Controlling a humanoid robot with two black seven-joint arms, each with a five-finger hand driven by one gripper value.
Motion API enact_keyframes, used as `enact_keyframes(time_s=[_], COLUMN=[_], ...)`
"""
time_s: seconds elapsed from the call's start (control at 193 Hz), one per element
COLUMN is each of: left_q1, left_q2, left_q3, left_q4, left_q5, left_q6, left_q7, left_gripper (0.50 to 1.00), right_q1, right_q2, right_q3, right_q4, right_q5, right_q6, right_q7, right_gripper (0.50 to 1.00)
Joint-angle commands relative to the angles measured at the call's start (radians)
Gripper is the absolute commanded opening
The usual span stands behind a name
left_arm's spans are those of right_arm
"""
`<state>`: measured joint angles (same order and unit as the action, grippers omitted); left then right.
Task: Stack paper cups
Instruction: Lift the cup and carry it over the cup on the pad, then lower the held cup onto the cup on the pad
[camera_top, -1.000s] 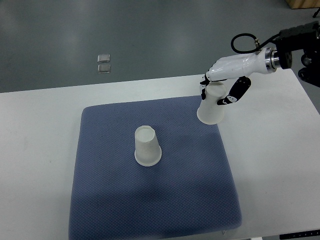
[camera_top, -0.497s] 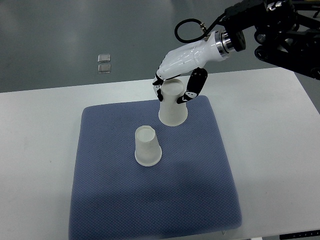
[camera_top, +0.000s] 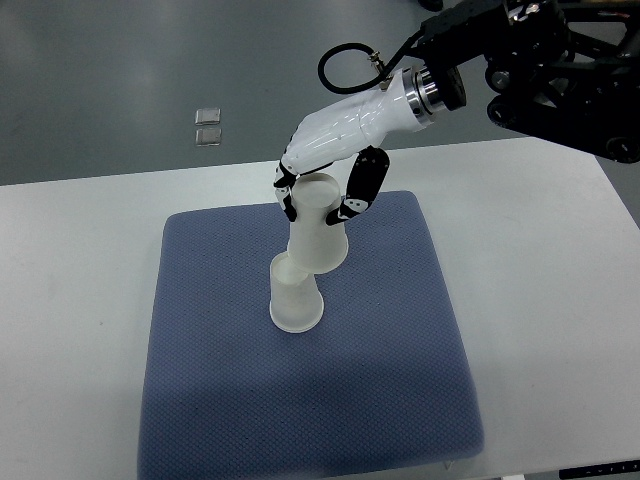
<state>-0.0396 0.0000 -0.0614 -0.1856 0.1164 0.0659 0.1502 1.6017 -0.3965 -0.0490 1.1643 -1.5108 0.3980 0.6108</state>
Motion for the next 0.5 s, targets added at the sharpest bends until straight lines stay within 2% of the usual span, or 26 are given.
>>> enact_keyframes(time_s=[0.0, 0.109, 0.492], left_q1=[0.000, 0.000, 0.000], left_q2=[0.000, 0.000, 0.000], left_q3=[0.000, 0.000, 0.000], left_q4=[0.000, 0.000, 0.000], left_q5=[0.000, 0.000, -0.001], left_q6=[0.000, 0.000, 0.000], left_q7=[0.000, 0.000, 0.000], left_gripper=[1.000, 1.000, 1.000], right_q1=[-0.005, -0.025, -0.052], right_q2=[0.018, 0.047, 0.093], right_q3=[0.001, 0.000, 0.001], right_q4=[-0.005, -0.011, -0.037], right_q5=[0.000, -0.005, -0.014], right_q6=[-0.008, -0.033, -0.042], right_q7=[-0.003, -0.008, -0.017], right_gripper=[0.625, 0.625, 0.625])
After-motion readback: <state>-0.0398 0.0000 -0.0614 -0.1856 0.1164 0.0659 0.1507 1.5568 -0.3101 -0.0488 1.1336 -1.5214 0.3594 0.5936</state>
